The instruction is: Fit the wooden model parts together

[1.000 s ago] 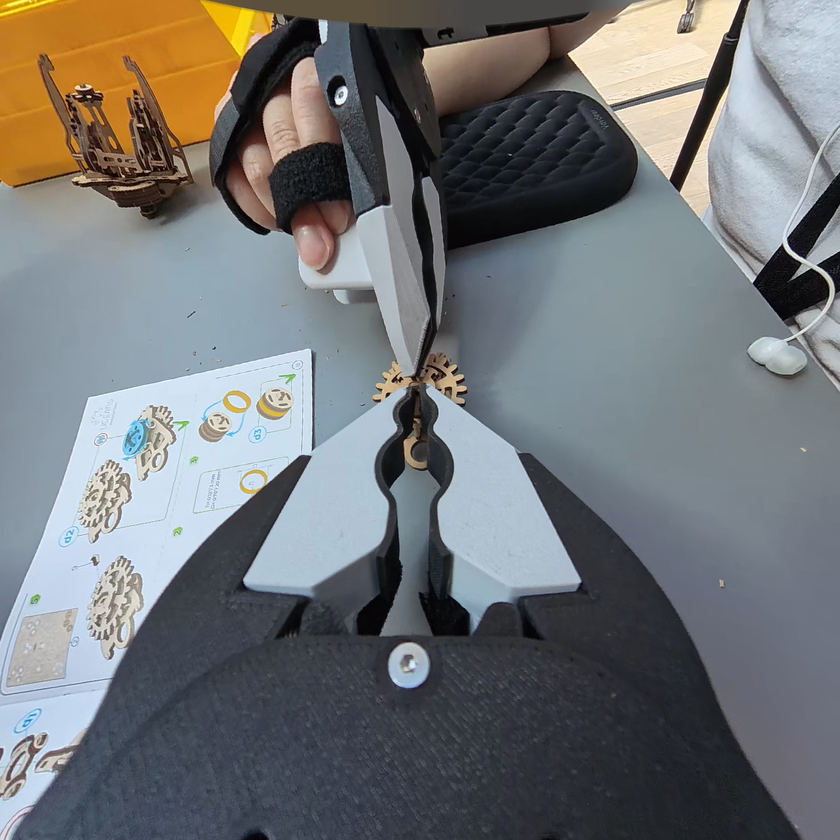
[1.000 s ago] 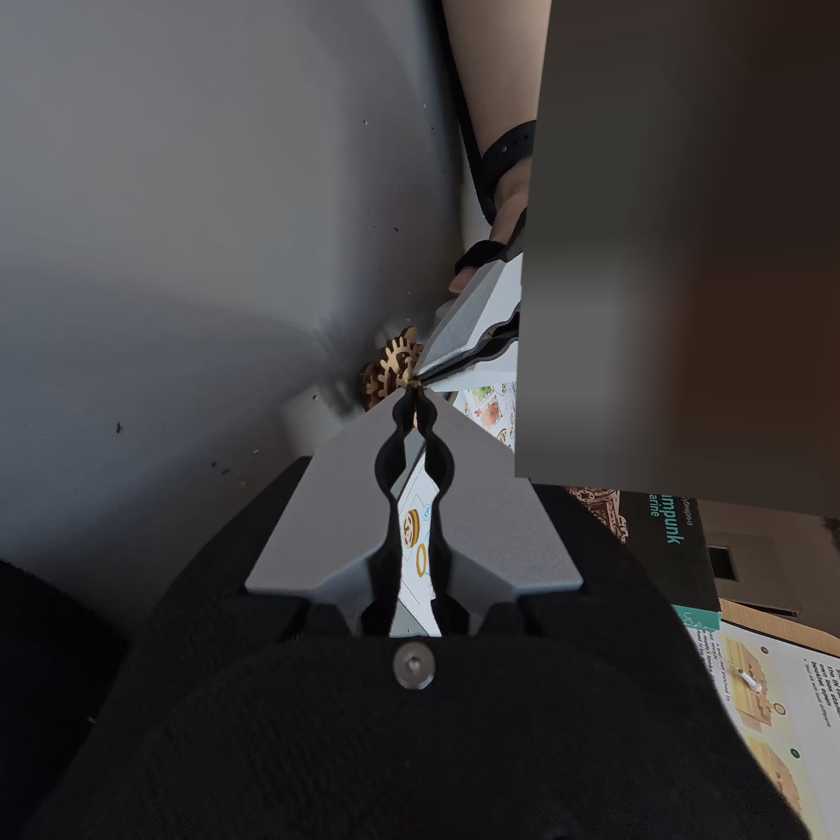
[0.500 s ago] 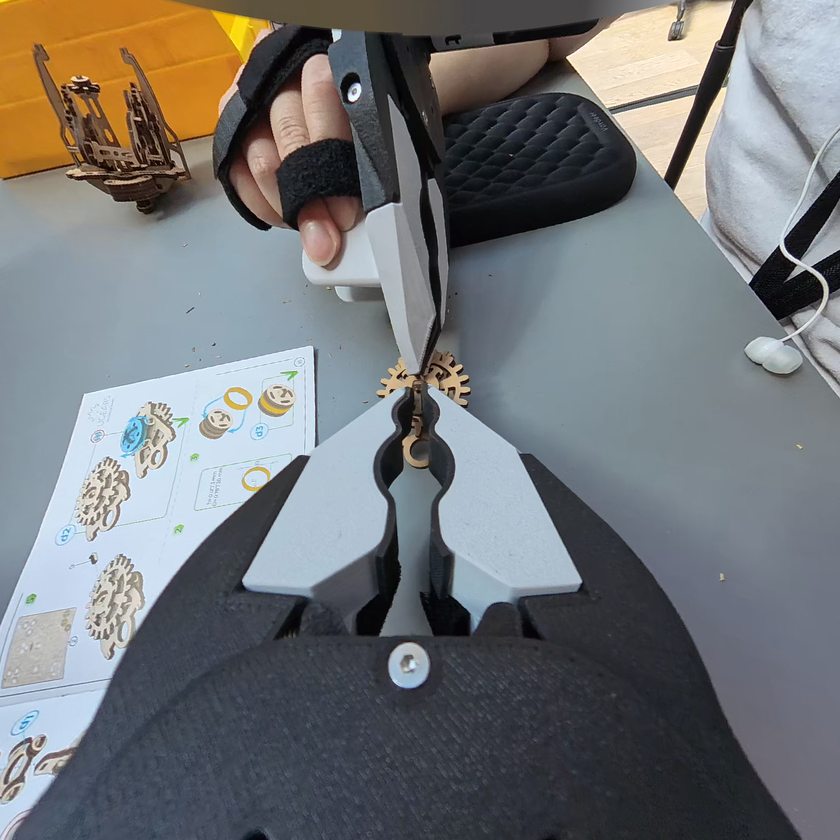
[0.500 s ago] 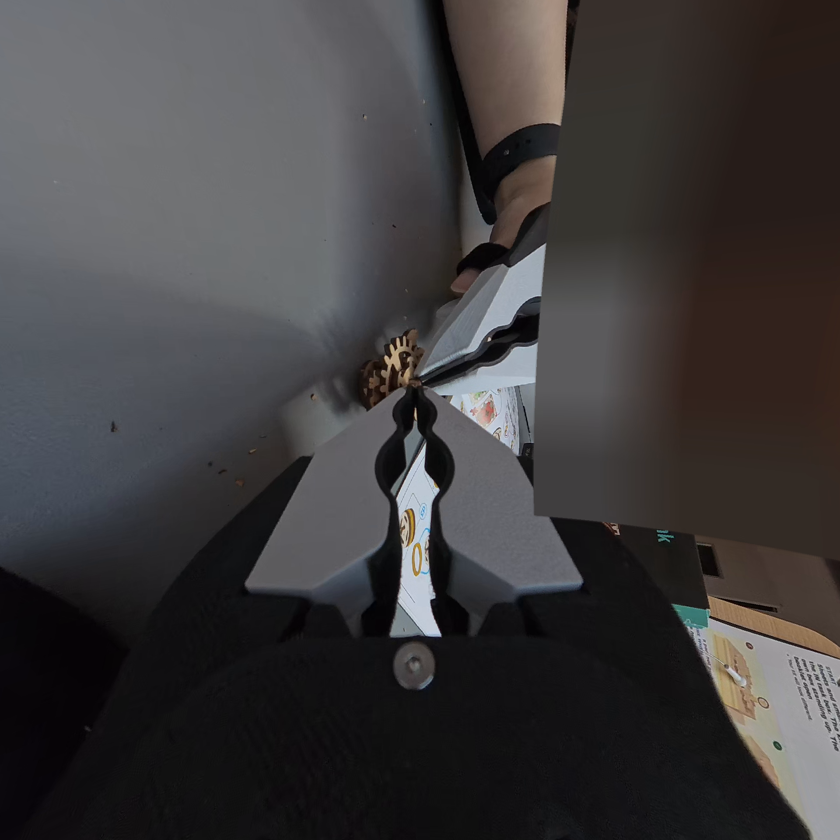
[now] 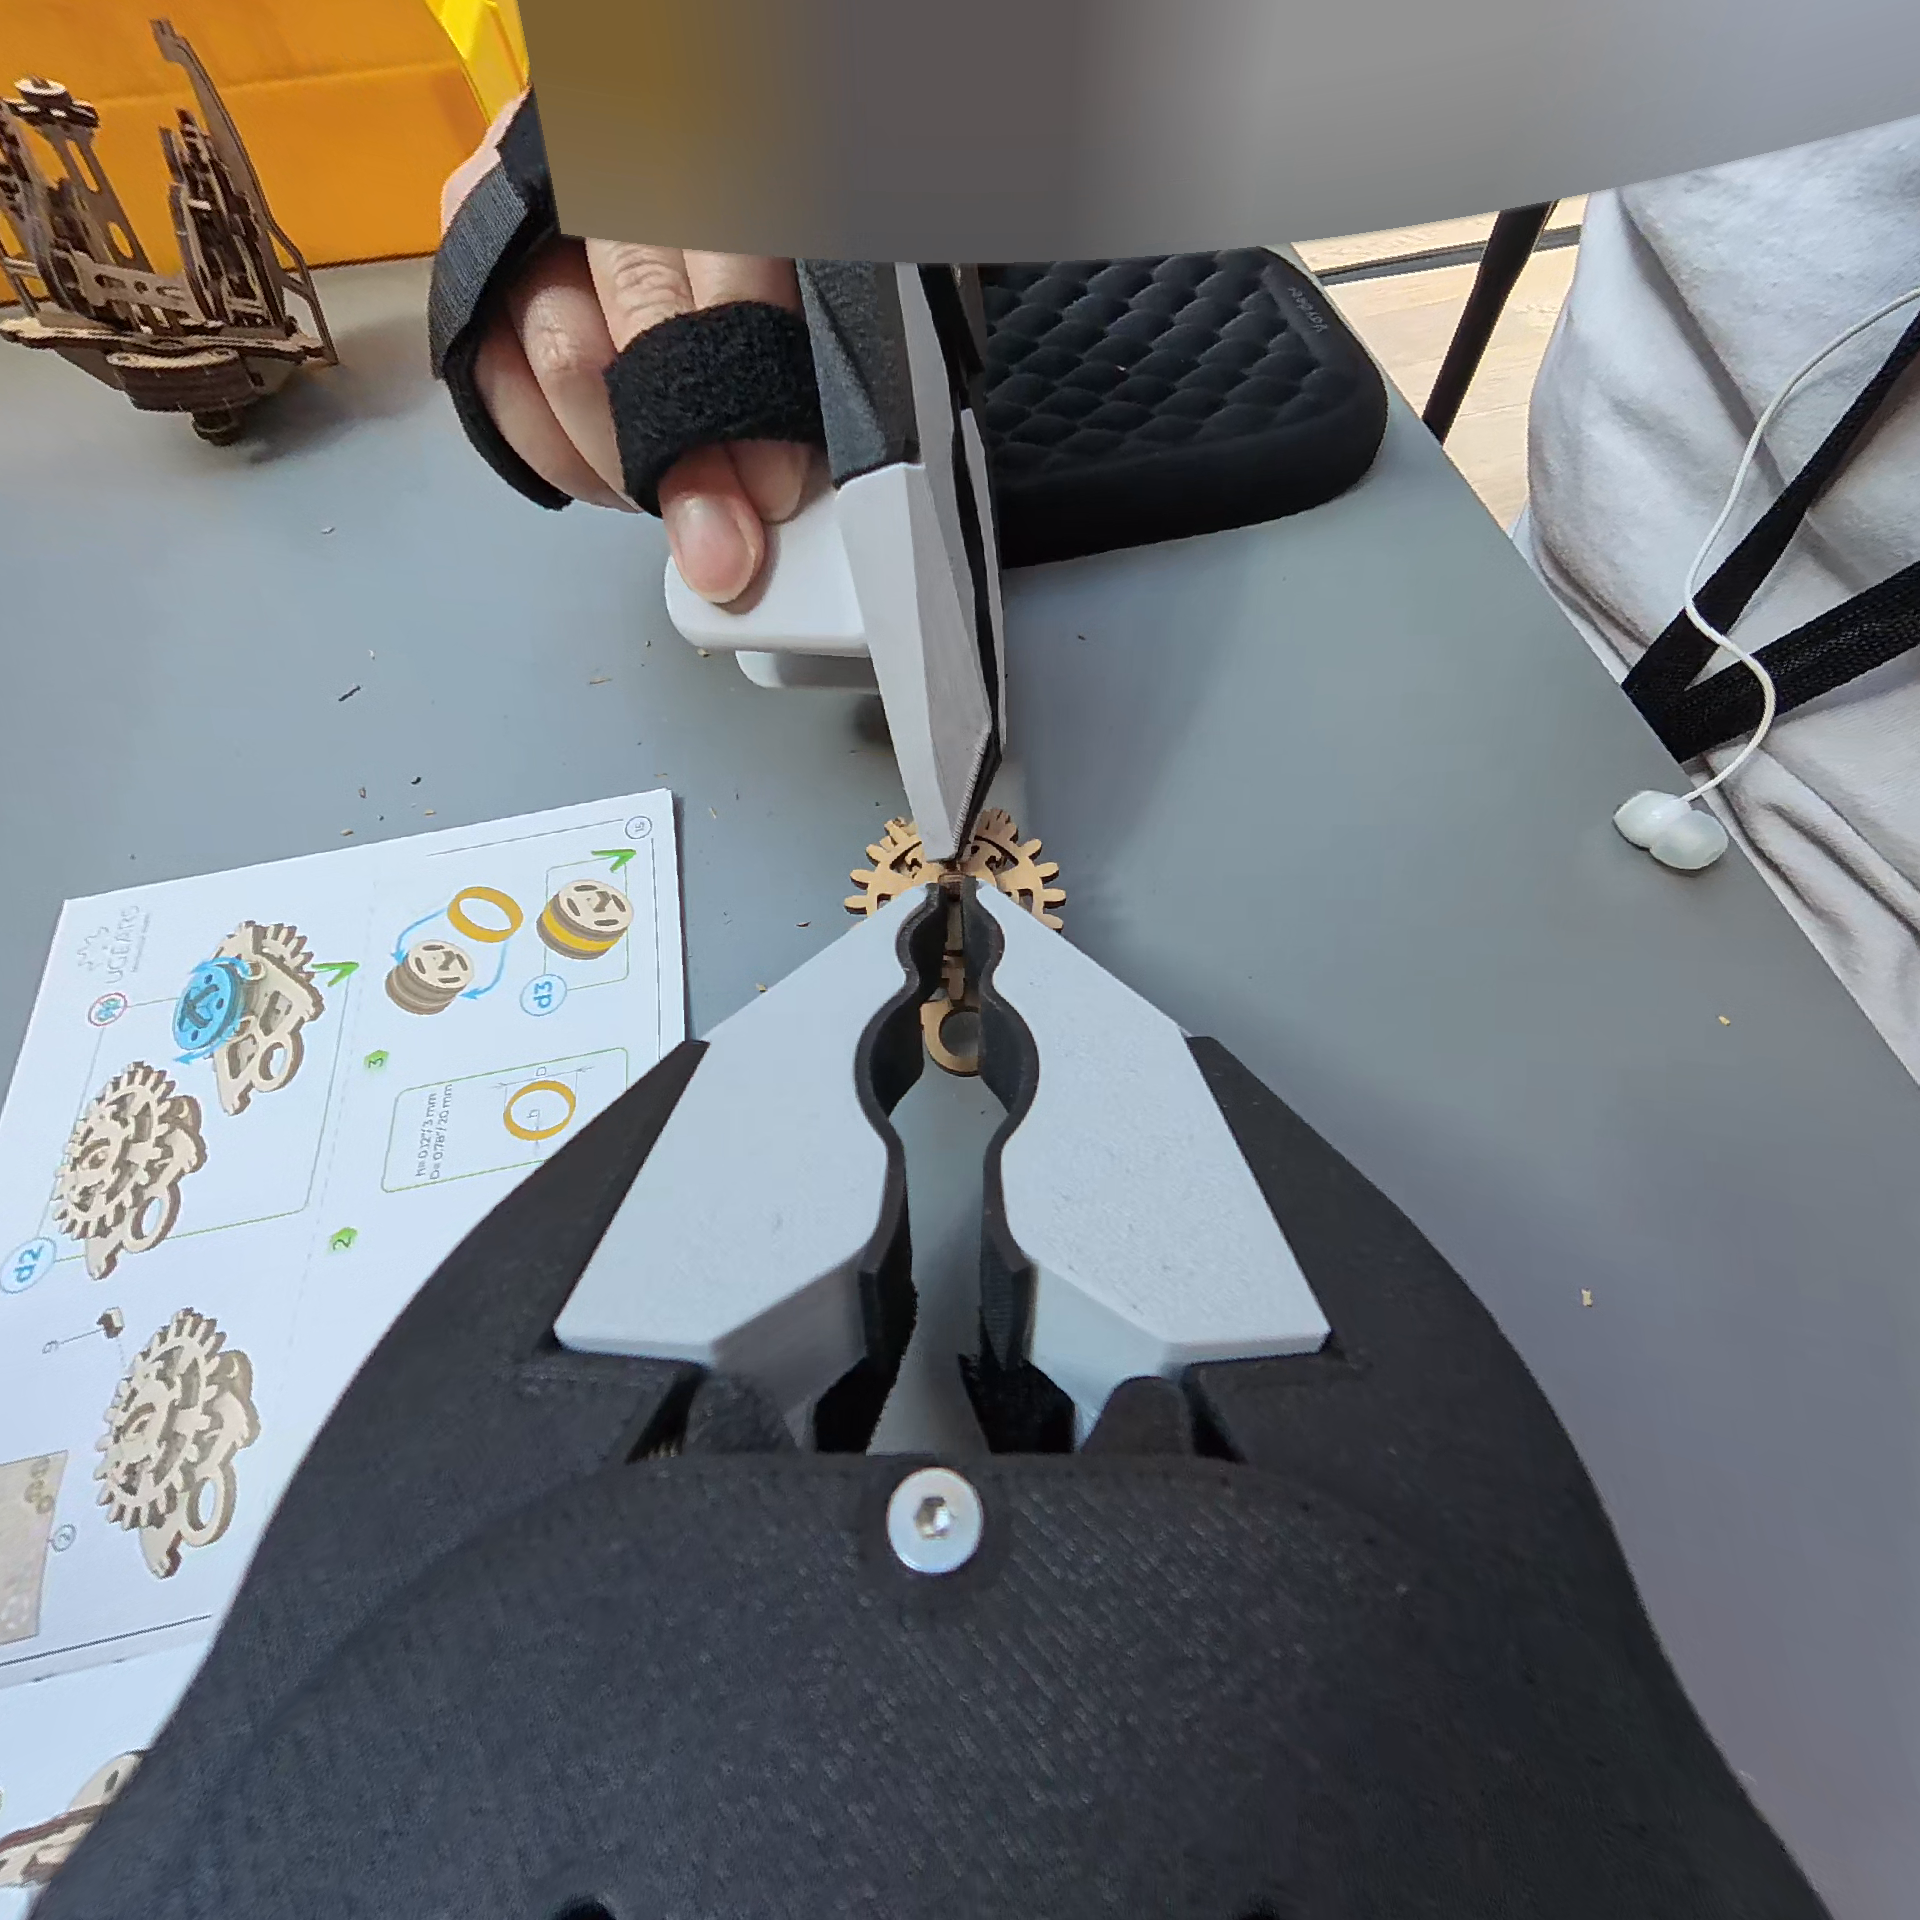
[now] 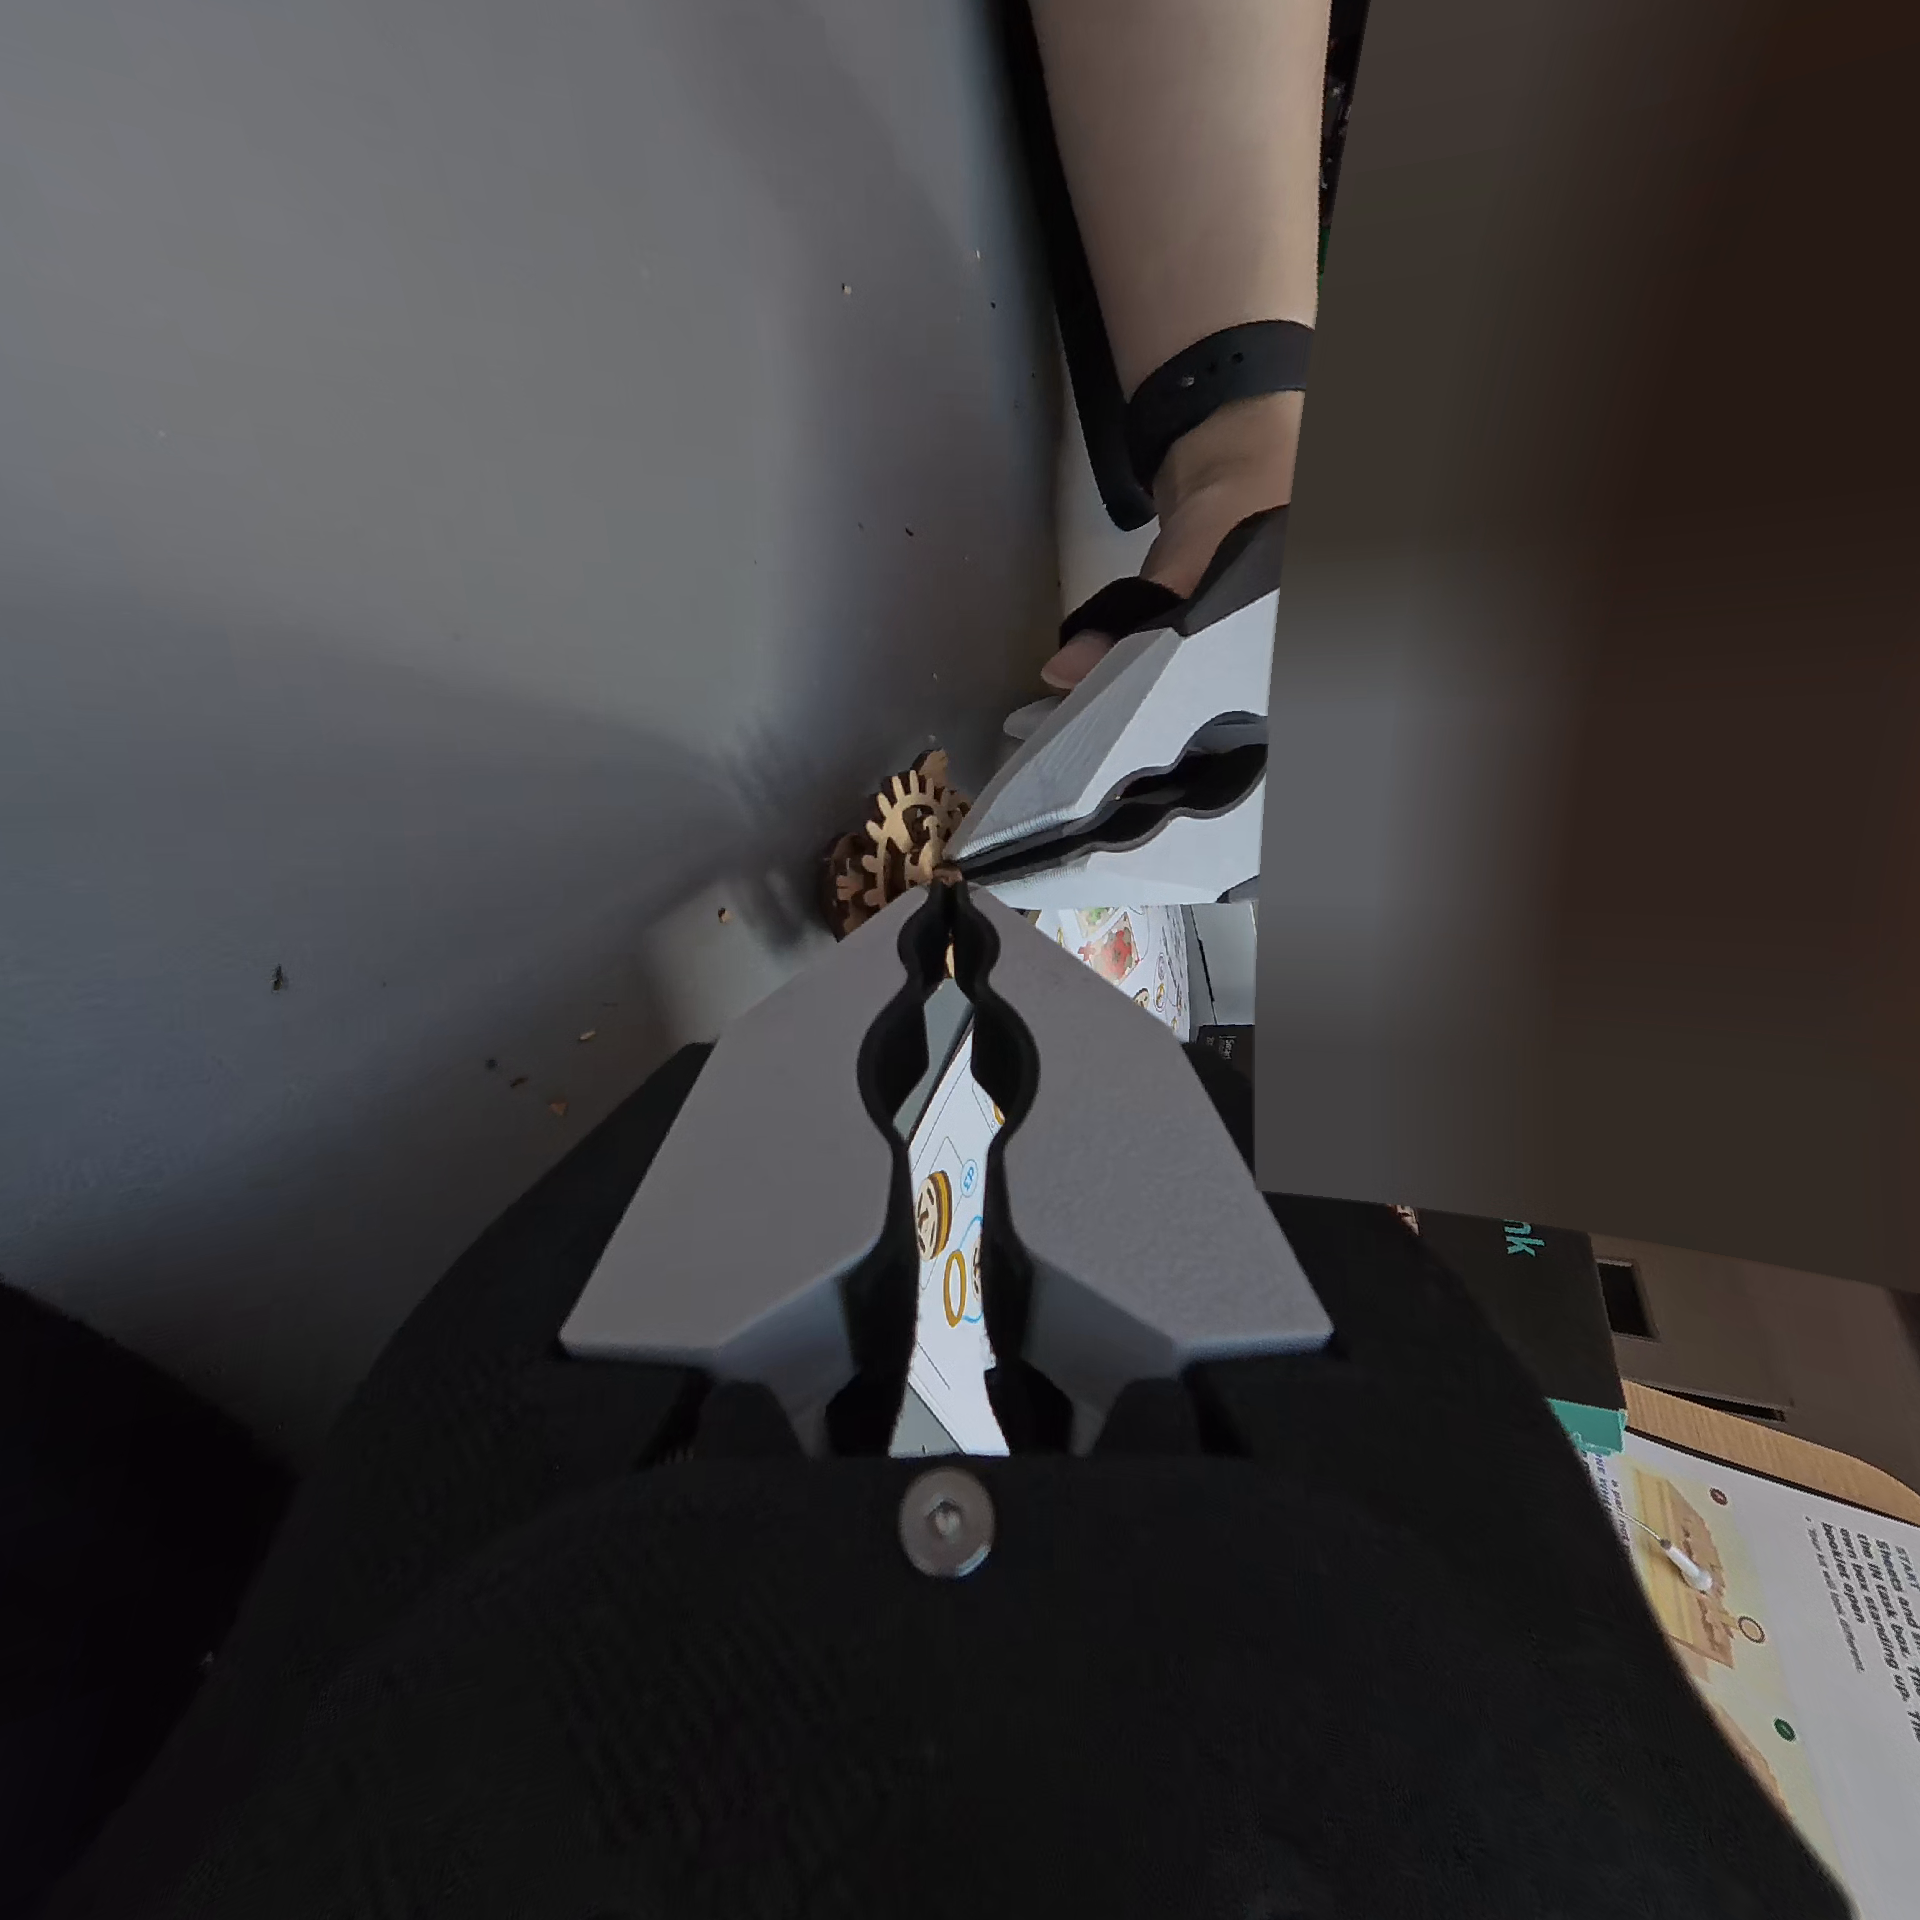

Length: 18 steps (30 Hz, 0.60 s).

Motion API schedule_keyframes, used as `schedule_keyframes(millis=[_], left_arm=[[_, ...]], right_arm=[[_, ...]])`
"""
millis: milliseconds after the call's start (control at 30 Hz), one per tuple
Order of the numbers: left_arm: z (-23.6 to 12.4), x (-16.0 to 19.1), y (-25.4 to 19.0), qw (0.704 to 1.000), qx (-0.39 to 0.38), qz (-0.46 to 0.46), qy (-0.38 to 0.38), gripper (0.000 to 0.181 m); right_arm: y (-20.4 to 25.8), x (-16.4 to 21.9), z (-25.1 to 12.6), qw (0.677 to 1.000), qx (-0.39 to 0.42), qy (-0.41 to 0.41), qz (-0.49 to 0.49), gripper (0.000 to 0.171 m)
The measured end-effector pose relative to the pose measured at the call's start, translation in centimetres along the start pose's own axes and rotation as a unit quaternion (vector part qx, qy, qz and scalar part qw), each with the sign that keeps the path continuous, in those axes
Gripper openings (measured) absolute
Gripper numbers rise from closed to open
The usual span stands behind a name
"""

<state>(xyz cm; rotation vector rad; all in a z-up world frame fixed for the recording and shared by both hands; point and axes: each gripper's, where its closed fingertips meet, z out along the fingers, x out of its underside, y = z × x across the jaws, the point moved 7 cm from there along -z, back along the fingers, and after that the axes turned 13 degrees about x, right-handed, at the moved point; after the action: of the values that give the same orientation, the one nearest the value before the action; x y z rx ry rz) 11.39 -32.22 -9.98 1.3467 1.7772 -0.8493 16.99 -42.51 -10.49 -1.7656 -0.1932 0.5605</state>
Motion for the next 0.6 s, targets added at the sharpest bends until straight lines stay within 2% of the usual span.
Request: schedule_keyframes(millis=[33,267,600], left_arm=[[0.00,-0.02,0.03,1.000,0.002,0.000,0.001,0.000],[0.17,-0.35,-0.05,0.999,-0.006,0.019,0.026,0.000],[0.49,-0.21,-0.46,1.000,-0.005,0.025,0.004,0.000]], right_arm=[[0.01,0.01,-0.01,1.000,0.000,0.000,-0.002,0.000],[0.12,0.06,-0.22,1.000,-0.002,0.000,-0.006,0.000],[0.44,-0.53,-0.47,1.000,-0.016,0.019,-0.004,0.000]])
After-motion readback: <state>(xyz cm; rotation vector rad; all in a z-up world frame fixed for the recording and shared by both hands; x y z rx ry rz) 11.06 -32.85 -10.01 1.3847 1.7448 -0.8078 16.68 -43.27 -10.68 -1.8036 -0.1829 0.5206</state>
